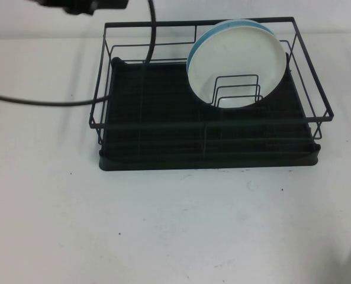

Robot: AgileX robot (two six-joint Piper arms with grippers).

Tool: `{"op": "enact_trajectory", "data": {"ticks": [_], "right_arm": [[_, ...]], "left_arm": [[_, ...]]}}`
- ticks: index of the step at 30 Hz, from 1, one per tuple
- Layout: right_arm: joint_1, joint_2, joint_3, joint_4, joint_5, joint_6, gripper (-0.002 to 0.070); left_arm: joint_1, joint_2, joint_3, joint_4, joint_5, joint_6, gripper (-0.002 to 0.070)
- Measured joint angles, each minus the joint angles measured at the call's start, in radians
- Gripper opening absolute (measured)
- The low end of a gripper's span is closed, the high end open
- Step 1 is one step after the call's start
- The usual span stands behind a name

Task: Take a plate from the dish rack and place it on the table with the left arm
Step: Grasp the plate from the shelf

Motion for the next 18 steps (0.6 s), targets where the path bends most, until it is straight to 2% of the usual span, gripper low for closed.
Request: {"op": "enact_trajectory", "data": {"ticks": [6,9,12,18], "right_arm": [[0.0,0.0,0.0,0.0,0.0,0.0,-0.0018],[0.0,0.0,0.0,0.0,0.0,0.0,-0.0018],[0.0,0.0,0.0,0.0,0.0,0.0,-0.0018],[0.0,0.0,0.0,0.0,0.0,0.0,-0.0018]], "left_arm": [[-0.061,0.133,-0.061,-0.023,-0.121,0.027,-0.0003],[-0.115,0.187,-0.067,-0.004,-0.198,0.065,0.0027],[-0.173,0.237,-0.067,0.012,-0.294,0.117,0.0106],[-0.253,0.33,-0.067,0.015,-0.473,0.175,0.0352]]}}
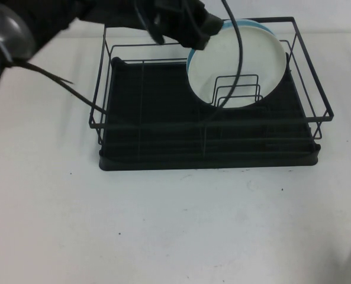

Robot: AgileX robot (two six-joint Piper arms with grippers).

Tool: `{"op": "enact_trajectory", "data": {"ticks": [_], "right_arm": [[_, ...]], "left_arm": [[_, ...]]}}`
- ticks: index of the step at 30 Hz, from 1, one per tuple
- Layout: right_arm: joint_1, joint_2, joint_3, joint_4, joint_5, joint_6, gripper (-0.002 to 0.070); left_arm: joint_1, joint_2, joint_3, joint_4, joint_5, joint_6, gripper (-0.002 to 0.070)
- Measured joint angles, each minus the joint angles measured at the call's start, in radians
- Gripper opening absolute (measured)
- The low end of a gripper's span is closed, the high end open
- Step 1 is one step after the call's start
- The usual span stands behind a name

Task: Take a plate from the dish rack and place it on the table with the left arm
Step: Grasp the plate from the shelf

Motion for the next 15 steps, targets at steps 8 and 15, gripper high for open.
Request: {"op": "enact_trajectory", "data": {"ticks": [8,15], "right_arm": [[0.0,0.0,0.0,0.0,0.0,0.0,-0.0018],[0.0,0.0,0.0,0.0,0.0,0.0,-0.0018]], "left_arm": [[-0.045,0.095,0.0,-0.013,-0.152,0.048,0.043],[-0.047,0.168,0.0,-0.056,-0.248,0.089,0.0432]]}}
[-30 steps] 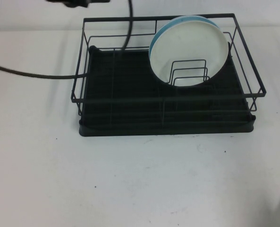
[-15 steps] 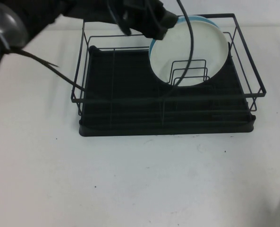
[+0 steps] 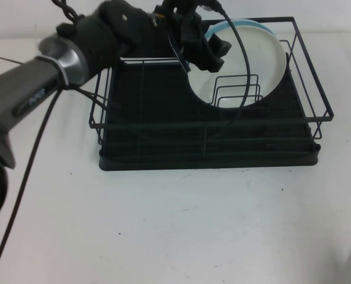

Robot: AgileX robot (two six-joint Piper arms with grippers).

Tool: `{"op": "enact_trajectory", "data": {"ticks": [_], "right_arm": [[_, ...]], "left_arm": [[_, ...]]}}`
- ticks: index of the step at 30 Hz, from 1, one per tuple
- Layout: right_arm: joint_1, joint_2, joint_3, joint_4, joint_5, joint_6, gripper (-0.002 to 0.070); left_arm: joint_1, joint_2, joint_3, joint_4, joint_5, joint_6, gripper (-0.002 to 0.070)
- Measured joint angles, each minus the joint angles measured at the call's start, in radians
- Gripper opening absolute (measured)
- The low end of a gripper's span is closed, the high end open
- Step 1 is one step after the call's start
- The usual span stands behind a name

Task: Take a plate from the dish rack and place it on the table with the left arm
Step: Grasp the plate from the shelf

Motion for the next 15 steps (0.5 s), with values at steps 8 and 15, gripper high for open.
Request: {"op": "enact_trajectory", "data": {"ticks": [8,15], "right_arm": [[0.0,0.0,0.0,0.0,0.0,0.0,-0.0018],[0.0,0.0,0.0,0.0,0.0,0.0,-0.0018]], "left_arm": [[0.0,0.057,-0.002,-0.1,-0.06,0.061,0.0432],[0.0,0.092,-0.004,-0.194,-0.109,0.145,0.0432]]}}
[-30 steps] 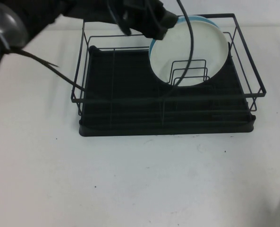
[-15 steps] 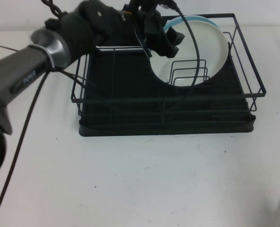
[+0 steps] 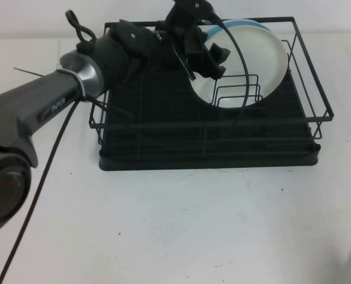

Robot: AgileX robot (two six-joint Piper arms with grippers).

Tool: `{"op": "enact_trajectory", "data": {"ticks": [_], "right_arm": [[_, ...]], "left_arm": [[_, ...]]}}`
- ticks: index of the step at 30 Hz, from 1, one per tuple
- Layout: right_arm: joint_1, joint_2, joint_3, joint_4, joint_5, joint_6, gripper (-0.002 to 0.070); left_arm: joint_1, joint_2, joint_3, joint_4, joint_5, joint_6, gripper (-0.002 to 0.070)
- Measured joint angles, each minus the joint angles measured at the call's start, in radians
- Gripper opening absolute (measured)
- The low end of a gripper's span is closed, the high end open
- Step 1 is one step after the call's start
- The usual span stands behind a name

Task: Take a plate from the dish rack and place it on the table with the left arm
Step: Grasp the plate from the shelf

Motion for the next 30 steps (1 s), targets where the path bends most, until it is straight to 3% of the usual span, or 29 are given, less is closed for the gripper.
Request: {"op": "enact_trajectory", "data": {"ticks": [10,13,17,19,30], "right_arm": [[0.0,0.0,0.0,0.0,0.0,0.0,-0.0018],[0.0,0.0,0.0,0.0,0.0,0.0,-0.0018],[0.0,0.0,0.0,0.0,0.0,0.0,-0.0018],[0.0,0.0,0.0,0.0,0.0,0.0,-0.0018],[0.0,0.0,0.0,0.0,0.0,0.0,-0.0018]], "left_arm": [[-0.004,0.033,0.0,-0.039,-0.085,0.029,0.0416],[-0.004,0.033,0.0,-0.039,-0.094,0.029,0.0332],[-0.004,0.033,0.0,-0.041,-0.115,0.034,0.0114],[-0.004,0.033,0.0,-0.039,-0.11,0.042,0.0071],[-0.004,-0.052,0.0,-0.025,-0.093,0.118,0.0044]]}}
